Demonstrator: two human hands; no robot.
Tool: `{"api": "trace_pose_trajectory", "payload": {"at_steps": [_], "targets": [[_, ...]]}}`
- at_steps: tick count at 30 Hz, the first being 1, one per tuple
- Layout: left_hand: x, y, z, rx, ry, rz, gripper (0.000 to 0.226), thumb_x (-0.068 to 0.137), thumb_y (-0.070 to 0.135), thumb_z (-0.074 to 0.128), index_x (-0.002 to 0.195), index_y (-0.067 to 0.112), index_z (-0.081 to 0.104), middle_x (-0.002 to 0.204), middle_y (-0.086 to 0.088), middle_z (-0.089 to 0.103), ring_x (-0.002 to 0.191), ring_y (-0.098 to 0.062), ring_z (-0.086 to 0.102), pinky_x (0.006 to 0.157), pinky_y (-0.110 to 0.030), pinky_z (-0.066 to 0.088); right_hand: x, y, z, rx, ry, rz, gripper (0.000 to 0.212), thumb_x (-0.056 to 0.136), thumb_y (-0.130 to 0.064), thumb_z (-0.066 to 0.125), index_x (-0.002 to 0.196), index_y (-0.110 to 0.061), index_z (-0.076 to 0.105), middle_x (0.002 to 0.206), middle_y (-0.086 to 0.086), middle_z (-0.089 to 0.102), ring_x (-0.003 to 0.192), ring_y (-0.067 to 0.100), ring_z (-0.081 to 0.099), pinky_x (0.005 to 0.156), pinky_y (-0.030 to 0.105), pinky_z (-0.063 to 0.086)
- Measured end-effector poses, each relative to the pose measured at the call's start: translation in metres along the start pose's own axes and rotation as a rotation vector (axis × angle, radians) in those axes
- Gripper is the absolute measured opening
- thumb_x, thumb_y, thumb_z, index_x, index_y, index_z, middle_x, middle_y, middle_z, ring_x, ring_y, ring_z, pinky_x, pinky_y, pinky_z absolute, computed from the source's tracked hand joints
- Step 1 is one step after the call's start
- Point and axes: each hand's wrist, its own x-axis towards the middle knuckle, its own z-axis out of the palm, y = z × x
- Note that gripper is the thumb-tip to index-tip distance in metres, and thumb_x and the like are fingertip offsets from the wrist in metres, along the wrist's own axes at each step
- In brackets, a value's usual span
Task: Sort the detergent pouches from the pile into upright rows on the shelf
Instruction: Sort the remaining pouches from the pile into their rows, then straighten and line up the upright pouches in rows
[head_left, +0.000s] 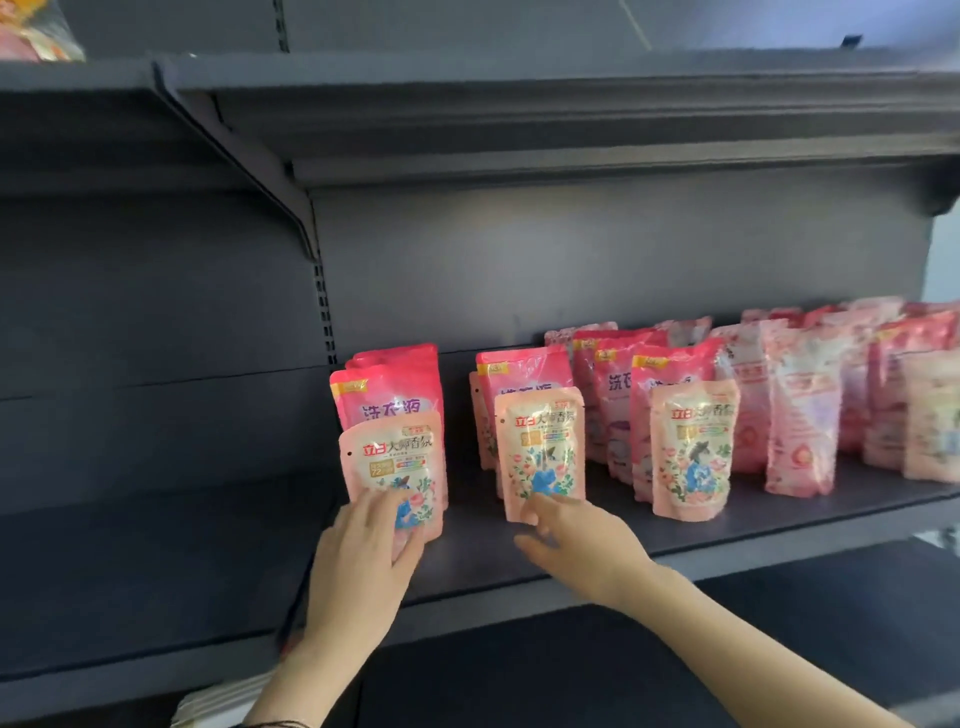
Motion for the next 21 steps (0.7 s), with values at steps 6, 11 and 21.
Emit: {"api": "trace_pose_trajectory", "payload": {"at_steps": [6, 11, 21], "targets": [[-0.003, 0.069, 0.004, 0.239, -0.281, 0.229, 0.046, 0.092, 0.064, 0.033, 0.125, 0.038, 0.050, 0.121, 0.018, 0.058, 0.114, -0.008, 0.052, 0.094, -0.028, 0.039, -0.046, 0.043, -0.053, -0.305, -0.014, 0.024, 0.044, 0.095, -0.055, 0.040, 0.127, -0.026, 0.051, 0.117, -0.001, 0.059, 0.107, 0.024, 0.056, 0.078, 0.032, 0.040], [-0.001, 0.141, 0.029, 0.241, -0.299, 0.350, 0.051, 0.091, 0.065, 0.029, 0.124, 0.035, 0.054, 0.121, 0.018, 0.059, 0.112, -0.008, 0.052, 0.090, -0.030, 0.037, -0.078, 0.101, -0.084, -0.333, 0.042, 0.084, 0.047, 0.092, -0.059, 0.041, 0.127, -0.028, 0.050, 0.120, -0.004, 0.060, 0.108, 0.021, 0.057, 0.079, 0.033, 0.043], [0.035, 0.327, 0.118, 0.232, -0.294, 0.424, 0.056, 0.089, 0.069, 0.024, 0.107, 0.030, 0.060, 0.103, 0.009, 0.064, 0.104, -0.017, 0.054, 0.083, -0.033, 0.036, -0.112, 0.272, -0.160, -0.468, 0.081, 0.108, 0.051, 0.091, -0.066, 0.035, 0.120, -0.030, 0.053, 0.109, -0.008, 0.063, 0.102, 0.018, 0.059, 0.080, 0.033, 0.040]]}}
